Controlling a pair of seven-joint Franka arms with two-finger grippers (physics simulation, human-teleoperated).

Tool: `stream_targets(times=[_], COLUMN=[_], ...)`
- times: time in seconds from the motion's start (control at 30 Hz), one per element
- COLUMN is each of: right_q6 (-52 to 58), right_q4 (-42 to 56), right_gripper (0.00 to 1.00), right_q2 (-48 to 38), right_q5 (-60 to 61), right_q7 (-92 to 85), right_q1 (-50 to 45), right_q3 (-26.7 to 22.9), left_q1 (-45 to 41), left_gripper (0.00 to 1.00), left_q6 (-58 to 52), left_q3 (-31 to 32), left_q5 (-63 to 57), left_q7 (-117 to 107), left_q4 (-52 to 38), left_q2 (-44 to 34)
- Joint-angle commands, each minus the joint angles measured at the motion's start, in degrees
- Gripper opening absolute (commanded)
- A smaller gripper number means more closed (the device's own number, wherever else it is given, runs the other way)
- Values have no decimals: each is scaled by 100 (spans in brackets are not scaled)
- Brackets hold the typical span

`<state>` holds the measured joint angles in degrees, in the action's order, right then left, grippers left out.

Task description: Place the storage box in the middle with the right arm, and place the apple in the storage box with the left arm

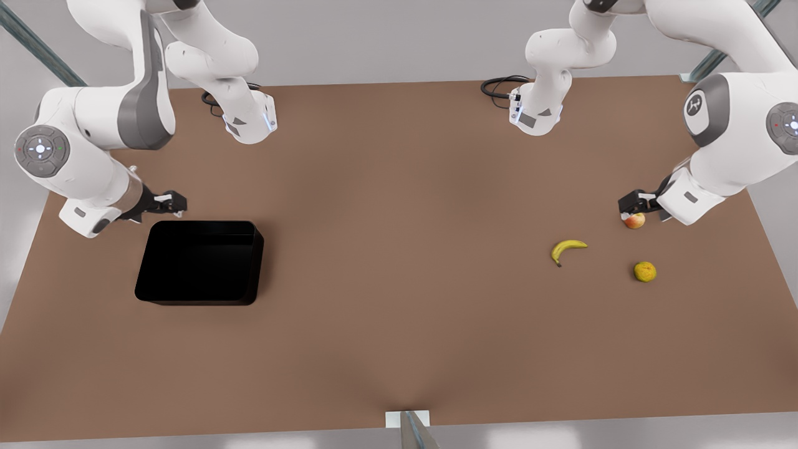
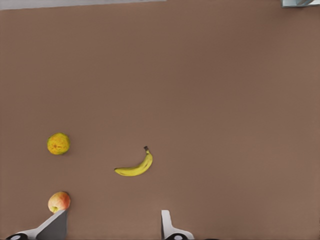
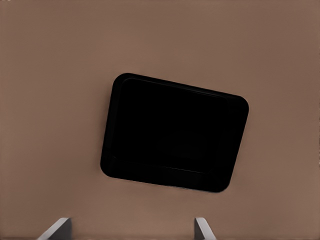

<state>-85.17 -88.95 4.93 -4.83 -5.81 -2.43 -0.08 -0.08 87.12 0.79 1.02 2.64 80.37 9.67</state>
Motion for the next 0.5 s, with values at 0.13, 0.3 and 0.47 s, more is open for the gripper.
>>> stream_targets(times=[0.13, 0.3, 0.47], right_q6=[-746, -2487, -3339], right_q4=[-465, -1951, -2434], right_gripper=[100, 100, 100], right_q2=[729, 852, 1142], right_q5=[-26, -18, 0], right_q7=[-113, -606, -852], right_q1=[964, 1017, 1140], right_q3=[-105, -906, -1020], left_q1=[8, -27, 26], left_gripper=[100, 100, 100], left_q6=[-213, -98, -274], left_q3=[-386, -2266, -3164], left_q5=[21, 2077, 4968], left_q7=[-70, -1977, -3190], left_q4=[145, 1428, 2184], left_q2=[-9, 122, 1511])
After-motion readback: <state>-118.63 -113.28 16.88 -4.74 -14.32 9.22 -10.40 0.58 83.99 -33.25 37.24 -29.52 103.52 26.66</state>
